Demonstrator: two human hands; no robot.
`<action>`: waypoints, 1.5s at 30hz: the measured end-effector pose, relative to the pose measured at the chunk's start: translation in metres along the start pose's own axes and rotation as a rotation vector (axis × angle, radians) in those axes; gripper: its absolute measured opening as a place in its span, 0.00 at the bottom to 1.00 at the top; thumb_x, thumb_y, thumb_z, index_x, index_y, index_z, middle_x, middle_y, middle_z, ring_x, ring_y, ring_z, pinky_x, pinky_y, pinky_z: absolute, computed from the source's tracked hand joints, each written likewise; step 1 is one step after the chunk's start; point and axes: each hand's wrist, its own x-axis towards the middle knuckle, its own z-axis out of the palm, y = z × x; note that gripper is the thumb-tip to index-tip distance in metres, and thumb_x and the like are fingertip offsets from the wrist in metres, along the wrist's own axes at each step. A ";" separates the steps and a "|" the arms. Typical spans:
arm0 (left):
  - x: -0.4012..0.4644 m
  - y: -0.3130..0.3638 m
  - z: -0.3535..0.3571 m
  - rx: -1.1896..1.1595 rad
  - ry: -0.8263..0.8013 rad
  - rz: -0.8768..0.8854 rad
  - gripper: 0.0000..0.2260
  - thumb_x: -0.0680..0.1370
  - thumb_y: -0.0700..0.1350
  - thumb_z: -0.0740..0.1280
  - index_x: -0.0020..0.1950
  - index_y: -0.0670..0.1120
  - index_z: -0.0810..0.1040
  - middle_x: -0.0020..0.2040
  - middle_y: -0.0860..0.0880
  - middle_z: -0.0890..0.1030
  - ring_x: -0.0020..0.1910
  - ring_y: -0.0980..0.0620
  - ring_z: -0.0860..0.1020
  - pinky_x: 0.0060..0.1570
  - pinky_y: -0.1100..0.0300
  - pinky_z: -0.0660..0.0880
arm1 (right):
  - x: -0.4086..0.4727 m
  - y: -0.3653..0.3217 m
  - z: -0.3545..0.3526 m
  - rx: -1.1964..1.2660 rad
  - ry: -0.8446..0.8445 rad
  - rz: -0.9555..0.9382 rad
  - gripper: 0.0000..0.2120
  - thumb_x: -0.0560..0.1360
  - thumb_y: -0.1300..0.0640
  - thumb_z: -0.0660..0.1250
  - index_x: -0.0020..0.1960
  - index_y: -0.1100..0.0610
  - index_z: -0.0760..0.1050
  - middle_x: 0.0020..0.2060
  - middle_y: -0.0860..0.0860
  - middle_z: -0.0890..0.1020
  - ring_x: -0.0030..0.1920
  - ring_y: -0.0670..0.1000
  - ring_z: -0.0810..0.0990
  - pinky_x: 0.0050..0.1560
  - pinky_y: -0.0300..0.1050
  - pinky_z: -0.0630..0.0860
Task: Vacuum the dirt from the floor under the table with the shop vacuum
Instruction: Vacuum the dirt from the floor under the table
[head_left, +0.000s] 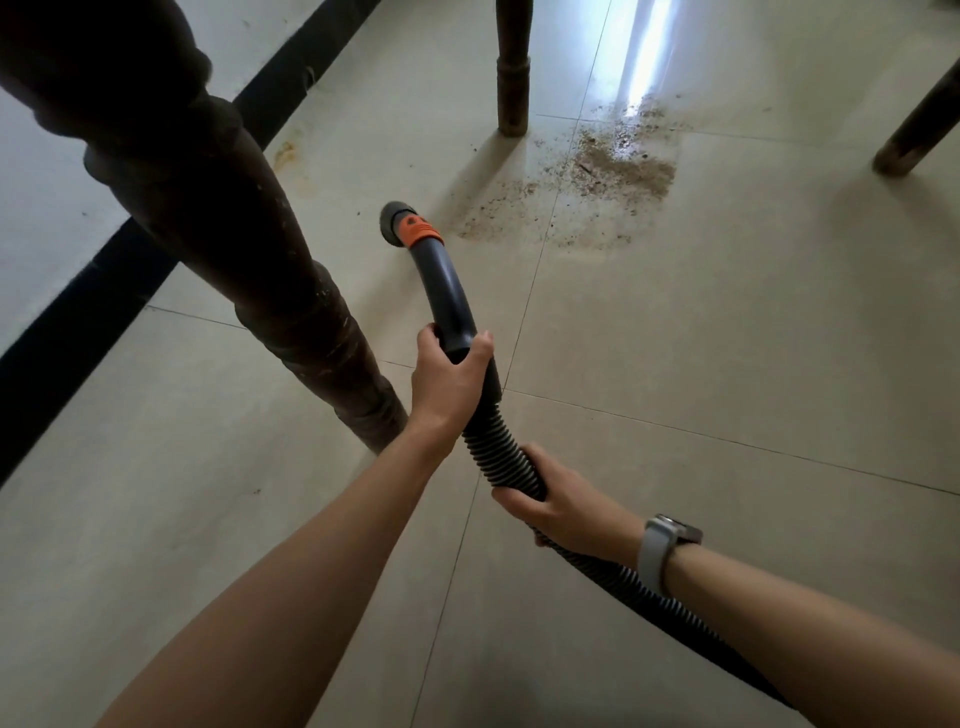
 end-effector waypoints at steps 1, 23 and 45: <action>-0.001 0.000 -0.002 -0.026 0.023 0.006 0.20 0.78 0.49 0.65 0.67 0.43 0.65 0.53 0.48 0.75 0.47 0.54 0.76 0.41 0.63 0.73 | 0.001 -0.001 -0.002 -0.014 -0.004 -0.008 0.13 0.77 0.49 0.63 0.58 0.52 0.66 0.39 0.48 0.75 0.33 0.49 0.77 0.38 0.50 0.80; 0.046 0.030 0.015 -0.019 0.007 -0.153 0.18 0.78 0.49 0.63 0.65 0.41 0.69 0.53 0.44 0.76 0.44 0.48 0.76 0.34 0.60 0.72 | 0.022 -0.027 -0.026 0.103 0.056 0.052 0.14 0.78 0.48 0.61 0.58 0.56 0.67 0.38 0.51 0.74 0.29 0.48 0.76 0.29 0.40 0.77; 0.070 0.036 -0.004 -0.250 0.004 -0.206 0.19 0.79 0.48 0.63 0.66 0.39 0.68 0.43 0.46 0.75 0.38 0.49 0.76 0.35 0.55 0.76 | 0.033 -0.061 -0.038 -0.071 0.064 0.069 0.14 0.79 0.46 0.59 0.56 0.55 0.65 0.38 0.50 0.75 0.30 0.49 0.77 0.31 0.42 0.76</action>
